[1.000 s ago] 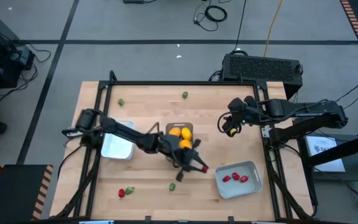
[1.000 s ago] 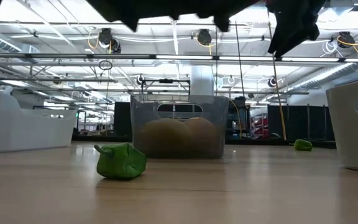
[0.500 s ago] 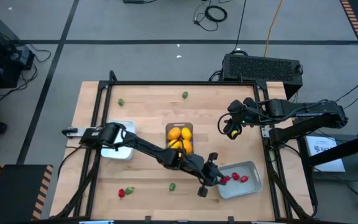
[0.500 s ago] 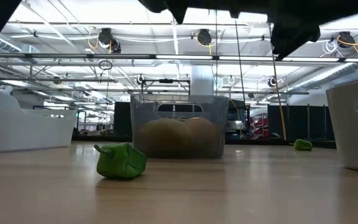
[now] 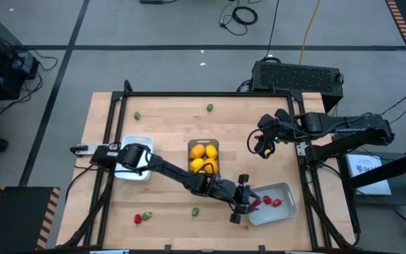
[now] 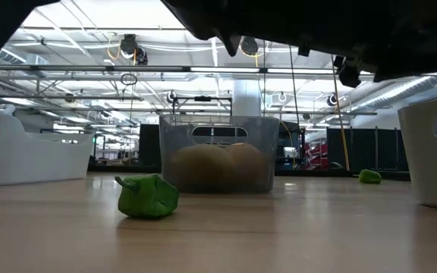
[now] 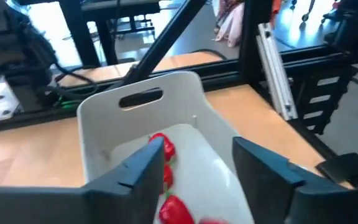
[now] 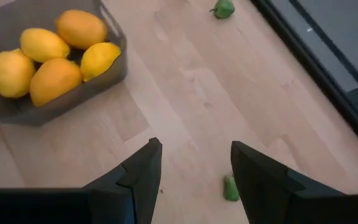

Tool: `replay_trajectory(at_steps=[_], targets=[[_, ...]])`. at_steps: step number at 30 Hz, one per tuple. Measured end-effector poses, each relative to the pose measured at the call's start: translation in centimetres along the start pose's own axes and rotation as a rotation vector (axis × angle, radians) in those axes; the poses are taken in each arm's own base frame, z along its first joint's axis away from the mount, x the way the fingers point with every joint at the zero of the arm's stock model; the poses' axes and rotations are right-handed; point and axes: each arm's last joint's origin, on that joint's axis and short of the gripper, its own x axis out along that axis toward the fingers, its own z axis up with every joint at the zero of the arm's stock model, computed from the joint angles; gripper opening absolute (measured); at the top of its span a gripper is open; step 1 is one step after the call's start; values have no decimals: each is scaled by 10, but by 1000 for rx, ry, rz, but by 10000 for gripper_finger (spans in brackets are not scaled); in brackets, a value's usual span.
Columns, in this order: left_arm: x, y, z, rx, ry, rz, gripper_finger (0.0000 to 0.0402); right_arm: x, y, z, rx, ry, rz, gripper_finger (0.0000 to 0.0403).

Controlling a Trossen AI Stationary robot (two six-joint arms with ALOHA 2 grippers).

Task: Sort produce into baskets
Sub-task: Put the red chili pepper into the gray bin

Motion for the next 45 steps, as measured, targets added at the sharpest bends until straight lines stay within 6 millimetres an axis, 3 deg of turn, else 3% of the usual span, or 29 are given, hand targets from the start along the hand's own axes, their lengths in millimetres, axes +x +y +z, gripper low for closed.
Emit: replay_trajectory(at_steps=[3,7,12,19,24,28,33,38,45], targets=[[-4,2,5,-2,37,8,229,0,0,1,1,-14,-19,183],[-32,5,34,15,200,53,241,0,0,0,-5,-20,-25,183],[-88,11,76,41,420,88,241,-2,4,-1,-43,-24,-15,183],[-186,8,86,-100,985,126,242,10,24,-12,-42,-80,72,183],[-245,-20,76,-295,1365,329,242,27,54,-25,-45,-222,242,183],[-268,-57,71,-398,1331,288,242,23,80,-30,-105,-349,429,183],[-284,-101,51,-496,1320,310,242,15,112,-39,-208,-495,574,183],[-295,-141,23,-615,1366,297,242,24,137,-52,-300,-526,591,183],[-296,-164,-5,-703,1302,271,242,37,153,-61,-308,-540,501,183]])
